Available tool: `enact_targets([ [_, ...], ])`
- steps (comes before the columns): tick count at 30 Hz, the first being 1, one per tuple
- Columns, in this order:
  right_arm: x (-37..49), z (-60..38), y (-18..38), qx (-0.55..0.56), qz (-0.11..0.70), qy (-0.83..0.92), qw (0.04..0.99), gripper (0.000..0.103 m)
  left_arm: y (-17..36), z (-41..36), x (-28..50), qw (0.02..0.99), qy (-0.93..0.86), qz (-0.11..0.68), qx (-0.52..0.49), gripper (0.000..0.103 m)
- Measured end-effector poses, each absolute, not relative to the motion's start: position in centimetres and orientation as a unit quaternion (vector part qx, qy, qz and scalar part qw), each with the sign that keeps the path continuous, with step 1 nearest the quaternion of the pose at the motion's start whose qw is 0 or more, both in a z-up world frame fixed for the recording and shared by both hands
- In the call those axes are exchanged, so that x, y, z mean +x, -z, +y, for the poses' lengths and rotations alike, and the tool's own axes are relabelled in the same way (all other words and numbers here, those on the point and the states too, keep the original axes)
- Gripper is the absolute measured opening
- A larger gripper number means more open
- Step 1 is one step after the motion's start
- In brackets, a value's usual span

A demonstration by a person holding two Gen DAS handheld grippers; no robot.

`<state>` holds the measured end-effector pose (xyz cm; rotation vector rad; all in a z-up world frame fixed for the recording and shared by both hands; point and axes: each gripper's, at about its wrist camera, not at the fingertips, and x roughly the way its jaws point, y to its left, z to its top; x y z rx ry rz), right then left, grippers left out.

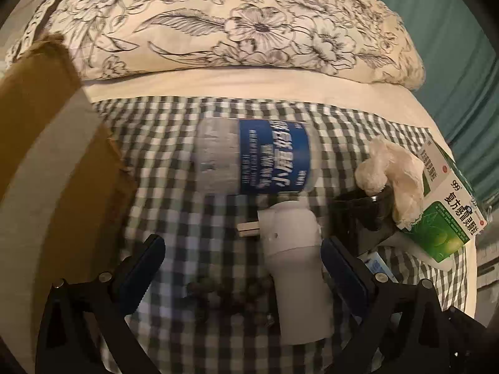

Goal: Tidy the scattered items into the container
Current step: 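Close right tool on the blue-white box while left tool grasps the white cylindrical item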

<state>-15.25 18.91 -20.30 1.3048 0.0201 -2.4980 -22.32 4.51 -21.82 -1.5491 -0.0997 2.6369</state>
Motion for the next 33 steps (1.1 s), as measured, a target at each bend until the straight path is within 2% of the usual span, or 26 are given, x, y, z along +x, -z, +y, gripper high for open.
enact_targets([
  [5,-15.1,20.1,20.1,0.459,0.006,0.876,0.149,0.021,22.7,6.4,-22.6,0.067,-0.855,-0.014,-0.515,0.092],
  [7,-14.9,20.7,20.0,0.461,0.004,0.876,0.144,0.021,23.4,7.0,-22.5,0.068,-0.850,-0.001,-0.522,0.092],
  [9,-14.8,21.1,20.0,0.462,0.003,0.876,0.142,0.021,24.2,7.3,-22.4,0.070,-0.847,0.007,-0.527,0.085],
  [10,-14.6,21.3,19.9,0.461,0.003,0.876,0.141,0.021,24.4,7.3,-22.4,0.072,-0.847,0.007,-0.527,0.073],
  [11,-14.5,21.5,19.8,0.461,0.002,0.876,0.140,0.021,24.4,7.4,-22.3,0.070,-0.849,0.008,-0.524,0.068],
  [12,-14.5,21.6,19.8,0.461,0.002,0.876,0.140,0.021,24.2,7.5,-22.2,0.068,-0.851,0.011,-0.520,0.051],
  [13,-14.4,21.8,19.7,0.460,0.001,0.877,0.138,0.021,23.9,7.5,-22.2,0.067,-0.853,0.014,-0.518,0.044],
  [22,-13.6,22.6,18.9,0.454,-0.003,0.882,0.125,0.020,22.6,6.0,-21.7,0.055,-0.855,0.006,-0.515,0.044],
  [33,-12.3,22.3,15.9,0.425,-0.004,0.897,0.120,0.020,17.7,5.7,-19.5,0.066,-0.879,0.005,-0.473,0.044],
])
